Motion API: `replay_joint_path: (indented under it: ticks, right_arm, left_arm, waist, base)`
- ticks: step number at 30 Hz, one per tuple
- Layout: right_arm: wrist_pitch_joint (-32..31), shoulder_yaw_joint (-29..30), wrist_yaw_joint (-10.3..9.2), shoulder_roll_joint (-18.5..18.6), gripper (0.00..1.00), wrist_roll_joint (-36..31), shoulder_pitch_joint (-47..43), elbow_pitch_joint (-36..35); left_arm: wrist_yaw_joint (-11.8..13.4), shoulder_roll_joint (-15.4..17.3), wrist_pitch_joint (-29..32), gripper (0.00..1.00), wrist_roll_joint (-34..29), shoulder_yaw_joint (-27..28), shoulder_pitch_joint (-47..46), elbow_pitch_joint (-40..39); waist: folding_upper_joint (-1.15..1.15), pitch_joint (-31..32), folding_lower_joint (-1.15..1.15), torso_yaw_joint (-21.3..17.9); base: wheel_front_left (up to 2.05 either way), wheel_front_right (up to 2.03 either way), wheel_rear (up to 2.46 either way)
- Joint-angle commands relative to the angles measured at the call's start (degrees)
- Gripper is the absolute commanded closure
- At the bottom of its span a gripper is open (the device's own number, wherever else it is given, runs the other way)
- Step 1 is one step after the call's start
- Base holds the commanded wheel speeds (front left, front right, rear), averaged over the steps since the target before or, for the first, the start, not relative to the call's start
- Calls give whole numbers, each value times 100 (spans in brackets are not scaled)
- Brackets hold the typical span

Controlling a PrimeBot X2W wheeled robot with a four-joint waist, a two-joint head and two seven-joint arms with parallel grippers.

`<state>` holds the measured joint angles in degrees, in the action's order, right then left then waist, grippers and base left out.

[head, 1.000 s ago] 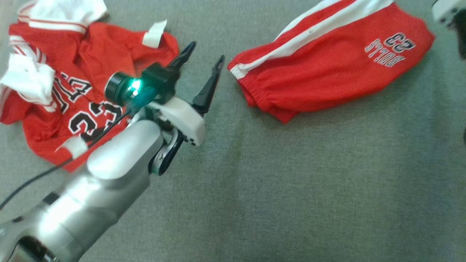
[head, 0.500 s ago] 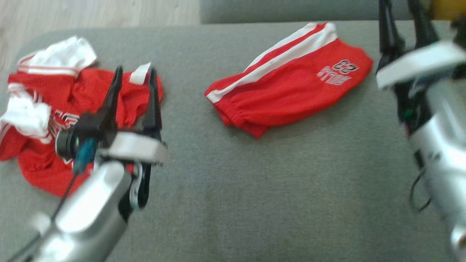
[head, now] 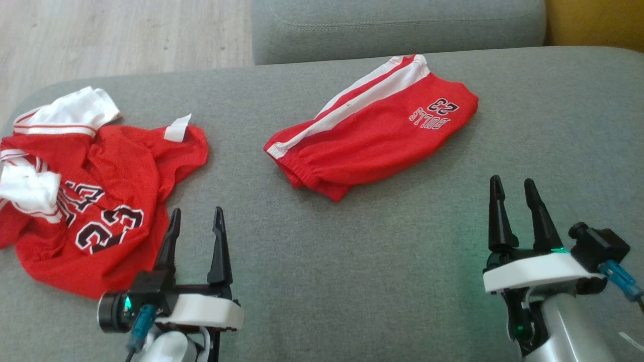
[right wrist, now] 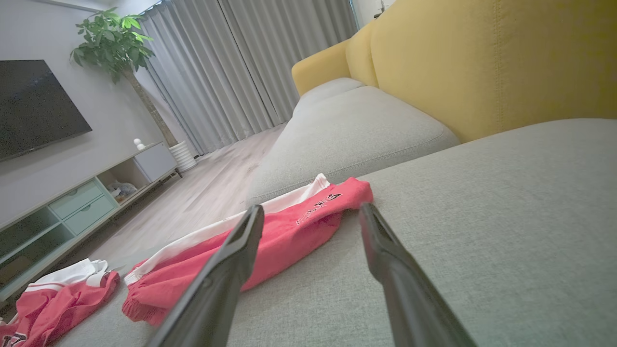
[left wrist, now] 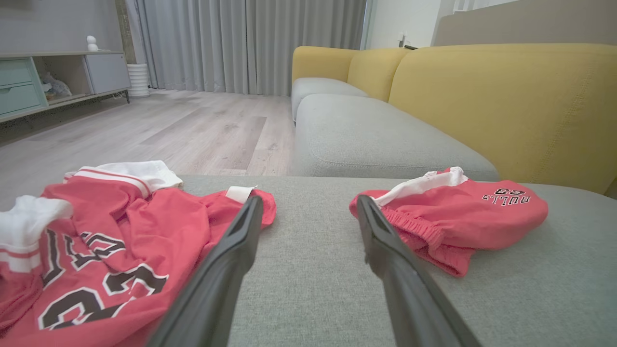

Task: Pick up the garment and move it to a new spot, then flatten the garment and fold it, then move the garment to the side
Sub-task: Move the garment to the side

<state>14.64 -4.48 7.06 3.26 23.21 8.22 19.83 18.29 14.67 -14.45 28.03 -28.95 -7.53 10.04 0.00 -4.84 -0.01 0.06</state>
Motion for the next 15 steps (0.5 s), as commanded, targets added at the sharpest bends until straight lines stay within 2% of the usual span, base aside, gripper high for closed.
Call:
replay_joint_path:
  ticks: [1, 8, 15]
  right_arm:
    - [35, -167, 43, -35, 0, -1, 195, -272]
    - [-7, -67, 43, -37, 0, -248, 456, -315]
    - [-697, 634, 43, -37, 0, -836, 1779, 56]
  left_arm:
    - [-84, -13, -54, 0, -135, 360, -193, -144]
    - [-427, -260, -54, 0, -489, 639, -288, -94]
    - [-767, -489, -54, 0, -836, 706, -699, -77]
  waist:
    - [0, -34, 1, 37]
    - [0, -336, 1, 196]
    - [0, -971, 1, 519]
  base:
    - [0, 0, 0]
    - [0, 0, 0]
    - [0, 0, 0]
